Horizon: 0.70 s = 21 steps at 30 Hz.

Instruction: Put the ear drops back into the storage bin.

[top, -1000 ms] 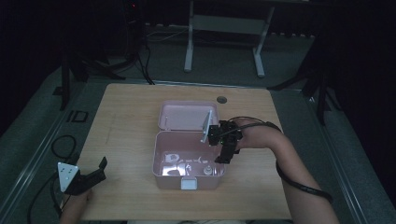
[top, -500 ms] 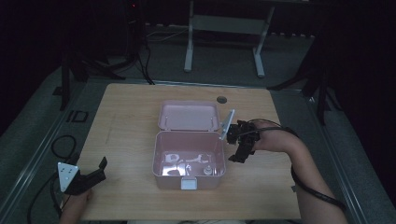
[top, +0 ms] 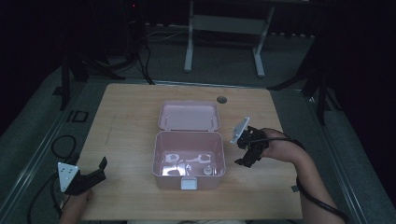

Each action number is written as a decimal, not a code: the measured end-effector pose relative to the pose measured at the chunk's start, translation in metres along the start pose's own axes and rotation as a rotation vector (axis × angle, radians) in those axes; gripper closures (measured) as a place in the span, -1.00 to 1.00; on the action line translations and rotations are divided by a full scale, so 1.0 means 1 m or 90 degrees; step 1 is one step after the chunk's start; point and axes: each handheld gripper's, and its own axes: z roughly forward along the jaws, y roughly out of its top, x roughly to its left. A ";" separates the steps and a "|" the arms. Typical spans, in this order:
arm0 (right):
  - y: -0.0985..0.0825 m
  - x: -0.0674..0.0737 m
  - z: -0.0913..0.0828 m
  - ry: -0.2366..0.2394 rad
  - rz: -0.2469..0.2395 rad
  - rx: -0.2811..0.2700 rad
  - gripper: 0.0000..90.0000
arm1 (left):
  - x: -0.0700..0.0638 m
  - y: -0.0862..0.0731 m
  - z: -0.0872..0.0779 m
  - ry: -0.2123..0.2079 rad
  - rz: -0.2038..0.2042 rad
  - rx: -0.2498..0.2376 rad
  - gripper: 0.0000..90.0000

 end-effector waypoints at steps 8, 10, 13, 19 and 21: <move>-0.030 -0.002 0.020 -0.017 0.060 -0.035 -0.68 | 0.000 0.000 0.000 0.000 0.002 0.001 -0.96; -0.037 -0.003 0.022 -0.032 0.077 -0.048 -0.68 | 0.000 0.000 0.000 0.000 0.001 0.000 -0.96; -0.047 -0.006 0.024 -0.047 0.105 -0.071 -0.68 | 0.000 0.000 0.000 0.000 0.001 0.000 -0.96; -0.067 -0.005 0.035 -0.078 0.149 -0.083 -0.68 | 0.000 0.000 0.000 0.000 0.001 0.000 -0.96; -0.072 -0.004 0.040 -0.086 0.161 -0.087 -0.68 | 0.000 0.000 0.000 0.000 0.002 0.001 -0.96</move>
